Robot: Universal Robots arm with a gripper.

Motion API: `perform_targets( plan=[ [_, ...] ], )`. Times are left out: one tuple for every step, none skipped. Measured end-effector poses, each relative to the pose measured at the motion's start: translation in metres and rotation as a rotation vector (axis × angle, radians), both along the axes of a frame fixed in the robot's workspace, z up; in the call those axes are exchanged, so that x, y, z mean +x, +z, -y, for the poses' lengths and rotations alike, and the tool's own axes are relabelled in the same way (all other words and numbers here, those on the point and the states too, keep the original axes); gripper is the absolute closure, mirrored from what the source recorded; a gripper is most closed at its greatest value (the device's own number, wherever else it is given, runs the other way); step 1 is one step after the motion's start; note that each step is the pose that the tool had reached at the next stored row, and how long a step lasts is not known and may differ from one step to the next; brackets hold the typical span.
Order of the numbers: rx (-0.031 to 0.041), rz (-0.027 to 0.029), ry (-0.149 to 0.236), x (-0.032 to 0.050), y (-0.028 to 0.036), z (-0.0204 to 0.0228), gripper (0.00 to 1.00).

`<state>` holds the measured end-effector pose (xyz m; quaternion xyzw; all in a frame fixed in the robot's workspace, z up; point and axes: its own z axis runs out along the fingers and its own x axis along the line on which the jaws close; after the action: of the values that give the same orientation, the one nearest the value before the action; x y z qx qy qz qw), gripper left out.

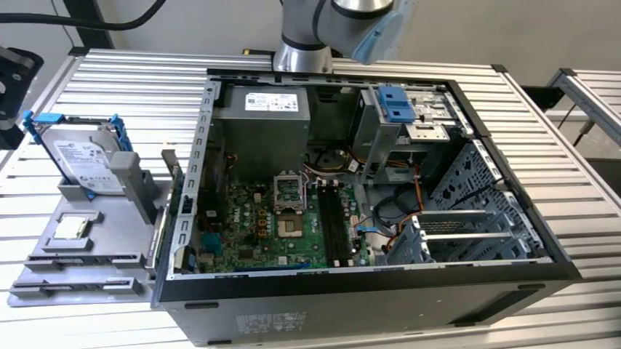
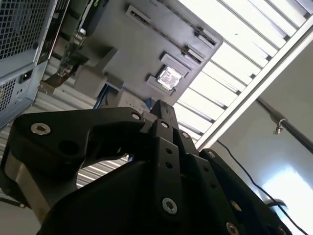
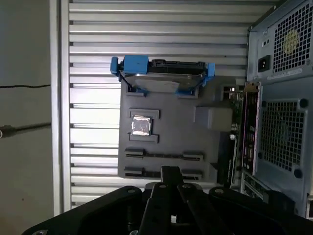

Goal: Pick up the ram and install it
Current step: 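Reach for the ram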

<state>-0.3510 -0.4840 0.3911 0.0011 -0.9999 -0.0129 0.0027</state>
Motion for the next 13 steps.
perform_targets(
  plan=[
    [-0.0011,0.0000,0.000,0.0000,0.0000,0.0031,1.00],
    [-0.0023,-0.0001,0.000,0.0000,0.0001,0.0062,1.00],
    [-0.0031,-0.0001,-0.001,0.0000,0.0000,0.0091,1.00],
    [-0.0041,-0.0001,-0.001,0.0000,-0.0001,0.0119,1.00],
    [-0.0051,0.0000,-0.001,0.0000,-0.0002,0.0150,1.00],
    [-0.0063,0.0000,-0.001,0.0000,-0.0001,0.0181,1.00],
    [-0.0074,-0.0001,-0.002,0.0000,-0.0001,0.0209,1.00],
    [-0.0084,-0.0001,-0.002,0.0000,-0.0002,0.0239,1.00],
    [-0.0095,0.0000,-0.002,0.0000,-0.0002,0.0269,1.00],
    [-0.0107,-0.0001,-0.002,0.0000,-0.0002,0.0295,1.00],
    [-0.0108,0.0001,-0.003,0.0001,-0.0004,0.0300,1.00],
    [-0.0108,0.0000,-0.003,0.0001,-0.0004,0.0299,1.00],
    [-0.0110,-0.0001,-0.003,0.0005,-0.0004,0.0300,1.00]
  ],
)
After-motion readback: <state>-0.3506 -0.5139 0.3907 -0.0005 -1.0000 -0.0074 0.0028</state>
